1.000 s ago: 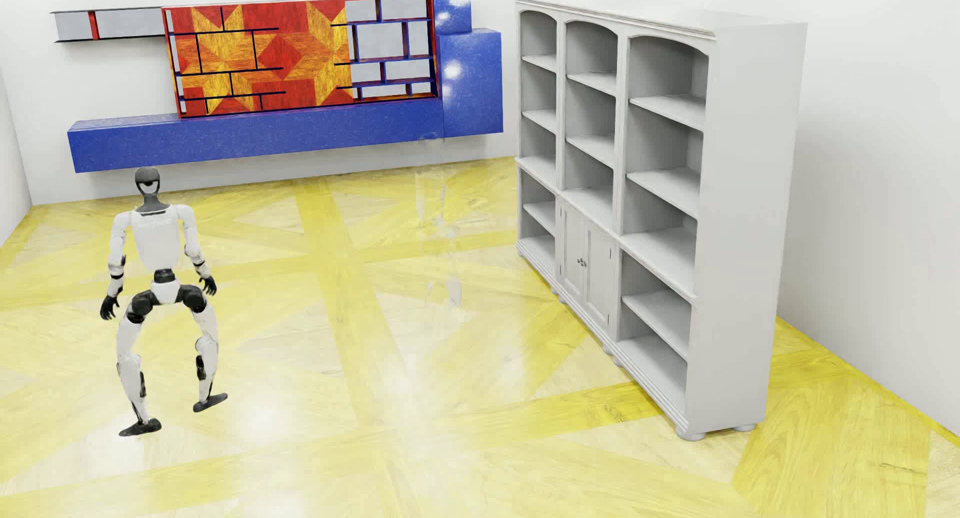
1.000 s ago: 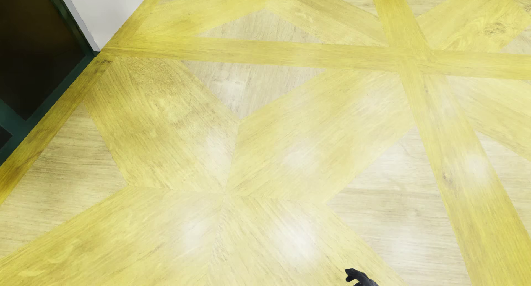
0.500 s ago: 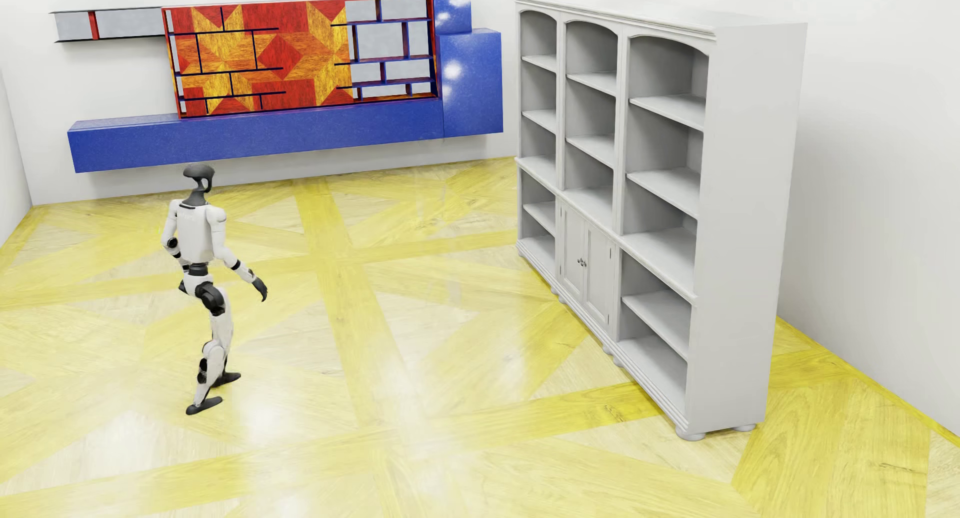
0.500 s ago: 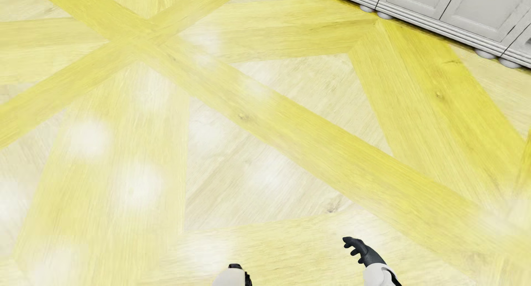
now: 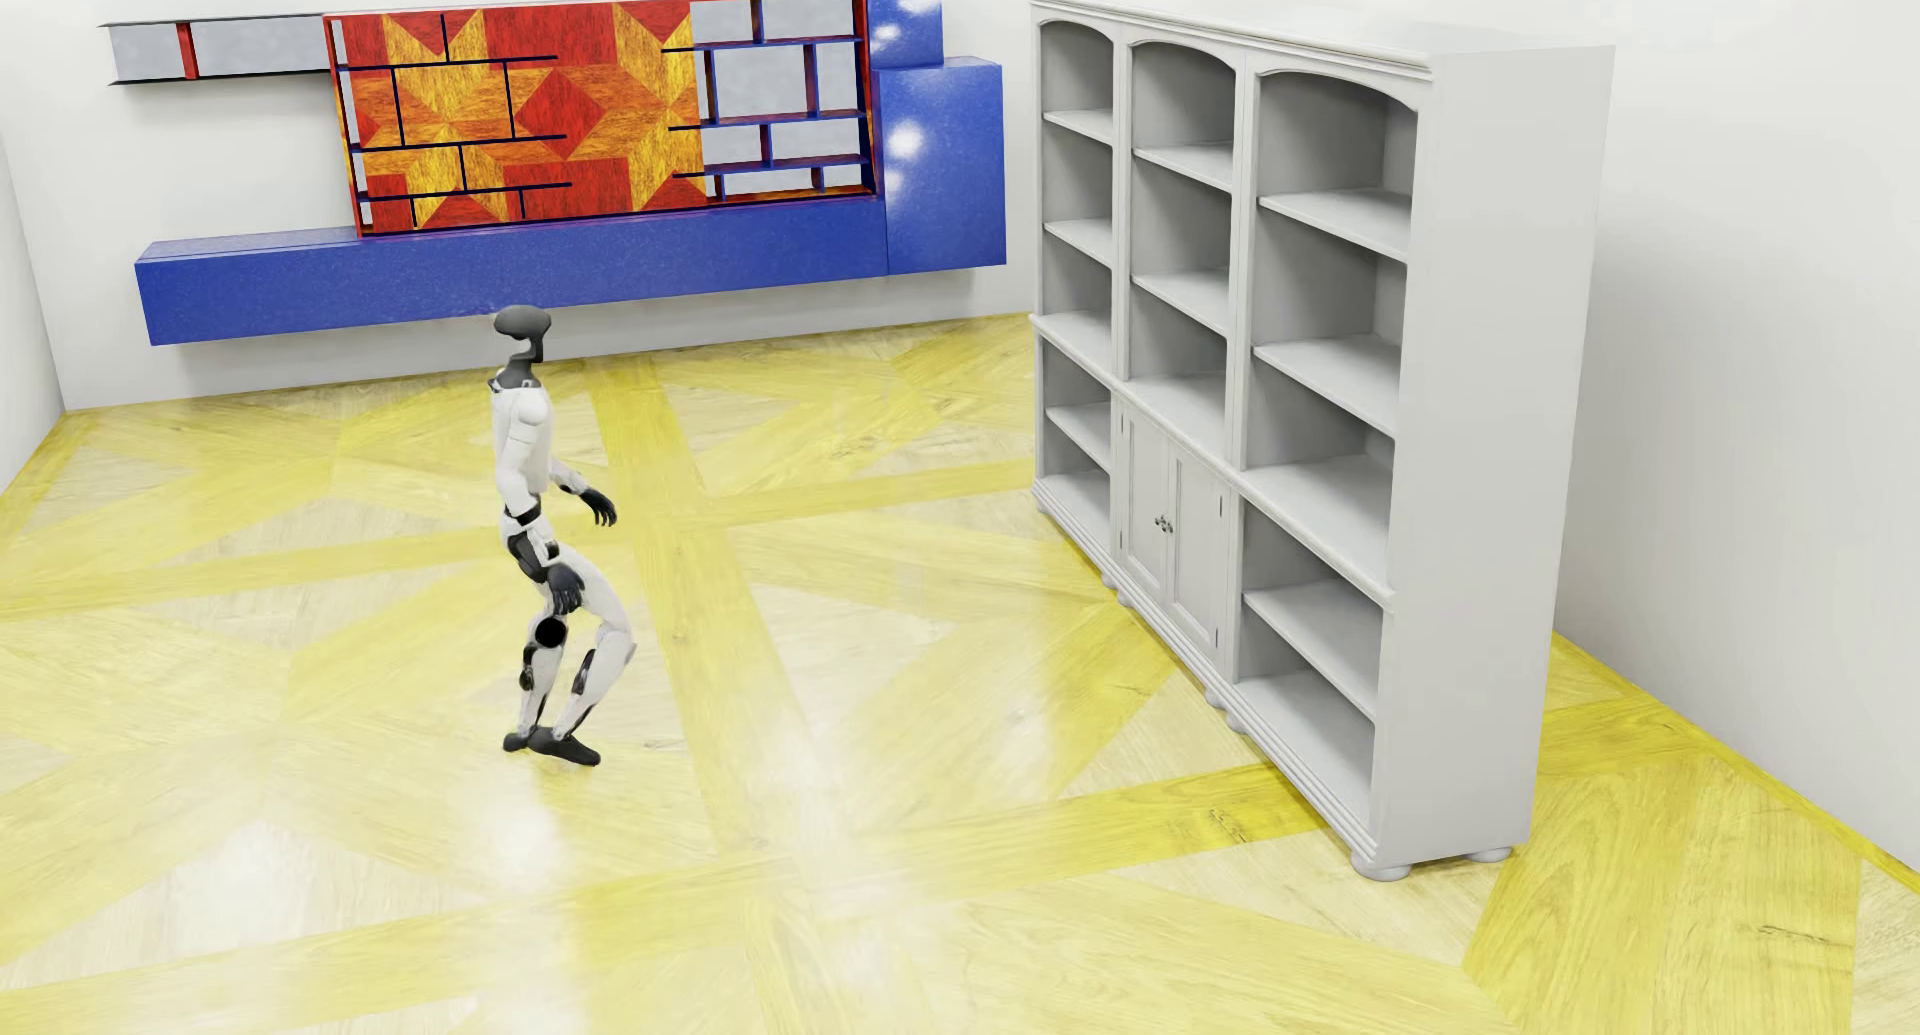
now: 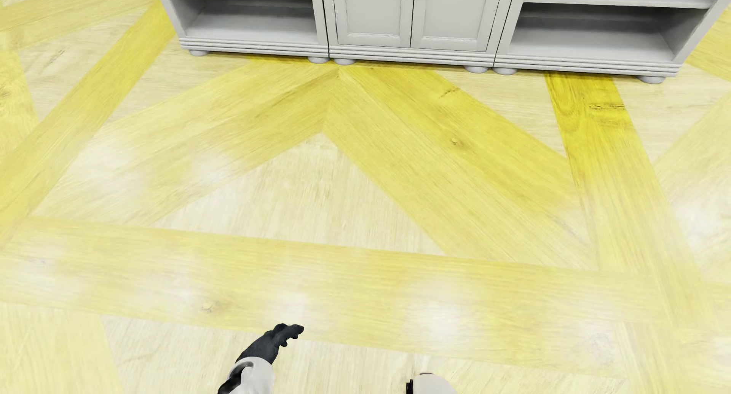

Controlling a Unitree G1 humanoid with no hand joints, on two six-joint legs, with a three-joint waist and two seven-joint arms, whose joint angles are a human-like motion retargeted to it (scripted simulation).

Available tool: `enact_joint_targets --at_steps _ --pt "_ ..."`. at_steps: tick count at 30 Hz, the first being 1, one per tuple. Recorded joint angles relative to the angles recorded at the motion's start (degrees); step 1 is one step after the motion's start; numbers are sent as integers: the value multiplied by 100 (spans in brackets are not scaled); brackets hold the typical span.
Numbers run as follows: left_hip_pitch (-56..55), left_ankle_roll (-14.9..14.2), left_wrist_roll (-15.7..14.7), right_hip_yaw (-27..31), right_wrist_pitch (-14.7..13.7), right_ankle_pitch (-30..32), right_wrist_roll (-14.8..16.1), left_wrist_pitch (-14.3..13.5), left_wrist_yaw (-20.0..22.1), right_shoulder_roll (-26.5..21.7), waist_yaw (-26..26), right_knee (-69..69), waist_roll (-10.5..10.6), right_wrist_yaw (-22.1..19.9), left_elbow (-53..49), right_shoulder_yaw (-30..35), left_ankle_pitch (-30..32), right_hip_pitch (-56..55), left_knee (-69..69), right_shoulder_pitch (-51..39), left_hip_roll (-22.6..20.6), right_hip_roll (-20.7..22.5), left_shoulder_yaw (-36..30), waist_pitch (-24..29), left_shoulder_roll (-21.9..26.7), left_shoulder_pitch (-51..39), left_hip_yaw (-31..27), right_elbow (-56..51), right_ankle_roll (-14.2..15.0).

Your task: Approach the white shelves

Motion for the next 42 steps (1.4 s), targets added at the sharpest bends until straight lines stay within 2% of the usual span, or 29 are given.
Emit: enact_joint_targets --at_steps 2,3,4,5,6,7,8,10,11,12,13,14,16,18,20,21,23,24,25,26,28,29,30,31,32,34,36,39,42 --pt "393 -82 181 -588 -77 -161 229 -59 -100 394 -244 -2214 25 -169 -101 -303 -342 -58 -49 309 -60 -150 -560 -36 197 -634 -178 -267 -283" --pt "616 -128 195 -683 -59 80 225 -119 -117 589 -342 -3715 67 -139 -148 -387 -441 101 -188 415 -51 -26 -845 -68 304 -930 -297 -309 -251" --pt "862 -198 134 -578 0 522 166 -191 -130 780 -425 -5276 130 -87 -194 -456 -512 398 -367 483 0 134 -1127 -99 409 -1189 -418 -267 173" --pt "1082 -270 37 -573 88 631 96 -249 -154 953 -485 -5934 185 -8 -211 -534 -588 547 -392 552 48 139 -1421 -108 493 -1410 -530 -173 432" --pt "1265 -364 -63 -1020 176 1196 32 -341 -147 1110 -506 -5935 222 110 -198 -557 -587 677 -369 566 143 67 -1720 -110 599 -1590 -603 -12 9" --pt "1409 -491 -207 -1141 281 1366 -106 -357 -75 1215 -537 -5554 286 328 -122 -473 -470 705 -153 506 328 194 -1933 -73 695 -1686 -718 261 -767" --pt "1427 -629 -398 -1217 420 948 -305 -261 93 1226 -562 -5062 371 534 63 -375 -166 741 323 423 505 279 -2008 -16 671 -1659 -769 553 -936" --pt "996 -890 -806 -1344 620 187 -701 193 362 1176 -585 -4319 504 882 794 -250 1234 893 1737 228 747 336 -2053 91 379 -1527 -948 850 -954" --pt "583 -1159 -856 -1474 530 -35 -795 401 229 1178 -587 -4262 547 1004 1223 -253 1810 1086 2630 166 868 339 -2285 123 283 -1568 -1102 777 -978" --pt "134 -1406 -743 -1637 360 -213 -753 502 -181 1192 -583 -4295 602 1011 1620 -360 2062 1332 3484 126 1125 371 -2719 158 288 -1651 -1156 614 -1013" --pt "-286 -1354 -589 -1776 211 -363 -721 456 -630 1155 -558 -4371 677 842 1896 -456 1968 1607 4171 43 1500 455 -3129 203 358 -1678 -1103 464 -1041" --pt "-675 -1129 -594 -1836 142 -498 -641 421 -802 1074 -496 -4427 763 529 2001 -586 1793 1840 4621 -139 1850 553 -3257 243 443 -1564 -988 385 -1049" --pt "-1357 -662 -984 -1741 166 -724 -734 445 -477 722 -275 -4481 912 -47 1919 -599 1613 2172 4761 -691 2260 734 -2873 287 632 -968 -635 475 -1020" --pt "-1912 -307 -1307 -1523 280 -948 -855 369 -54 388 -16 -4455 984 -51 1675 -479 1361 2387 4066 -1330 2076 847 -2418 293 928 -245 -357 581 -995" --pt "-2297 -281 -1351 -1302 18 -1225 -871 380 161 153 197 -4386 1007 30 1437 -430 1377 2561 2761 -1828 1596 960 -2086 266 1305 425 -348 552 -980" --pt "-2340 -314 -1380 -1208 -142 -1358 -884 419 231 70 271 -4427 1015 27 1402 -366 1506 2678 1772 -2038 1369 1009 -1892 234 1410 712 -326 440 -984" --pt "-2113 -786 -1495 -1015 -383 -1627 -897 734 286 -41 351 -4532 1022 -21 1501 -115 2114 2915 -535 -2423 993 1127 -1464 127 1293 1112 -299 188 -932" --pt "-1913 -467 -1533 -953 -469 -1727 -832 836 232 -42 365 -4591 1020 -115 1592 -70 2578 3061 -1142 -2524 955 1155 -1301 68 1207 1296 -105 21 -893" --pt "-1829 293 -1555 -898 -555 -1812 -744 891 139 -16 366 -4472 1003 -168 1702 -37 2471 3142 -1102 -2571 963 1153 -1197 18 1115 1439 48 -138 -838" --pt "-1725 458 -1565 -902 -618 -1839 -620 927 11 11 364 -4175 960 -234 1849 -60 2360 3171 -982 -2550 927 1051 -1157 -11 979 1500 154 -291 -763" --pt "-1559 264 -1469 -961 -677 -1129 -407 1045 -221 217 361 -2729 808 -431 2184 -159 1857 2783 -478 -2248 835 756 -1172 -10 752 1374 144 -472 -561" --pt "-1429 237 -1355 -798 -647 -441 -393 1025 -420 278 354 -1818 741 -349 2246 -90 1600 2434 -264 -2064 799 631 -1262 -6 635 1296 215 -442 31" --pt "-1269 212 -1245 -540 -608 131 -585 946 -568 210 350 -923 674 -28 2184 161 1344 2065 -80 -1944 792 593 -1315 1 541 1231 311 -322 572" --pt "-1088 170 -1179 -237 -558 475 -824 823 -531 91 356 -86 593 460 2042 429 1119 1683 49 -1892 775 638 -1263 19 446 1154 413 -159 840" --pt "-902 109 -1188 -92 -447 486 -1020 768 -283 0 380 564 500 884 1936 577 921 1348 158 -1832 751 575 -1103 38 322 1032 492 30 899" --pt "-516 -40 -1239 -218 14 264 -1063 754 401 87 384 948 320 881 1912 287 646 788 193 -1581 689 -101 -799 61 58 578 477 461 674" --pt "-193 -208 -978 -351 367 -222 -920 677 477 218 297 144 175 554 1980 -140 466 474 108 -1257 592 -671 -989 50 -56 -37 278 891 473" --pt "113 -491 -697 -573 435 -214 -734 154 316 228 98 -2833 -4 687 1714 -597 273 708 -96 -650 536 -1111 -1391 -30 -84 -893 -274 988 190" --pt "127 -795 -576 -1166 421 -1011 -533 -108 513 509 -30 -2974 -155 375 1359 -963 59 1144 105 -93 643 -1250 -1560 -76 -51 -1367 -818 849 -86"
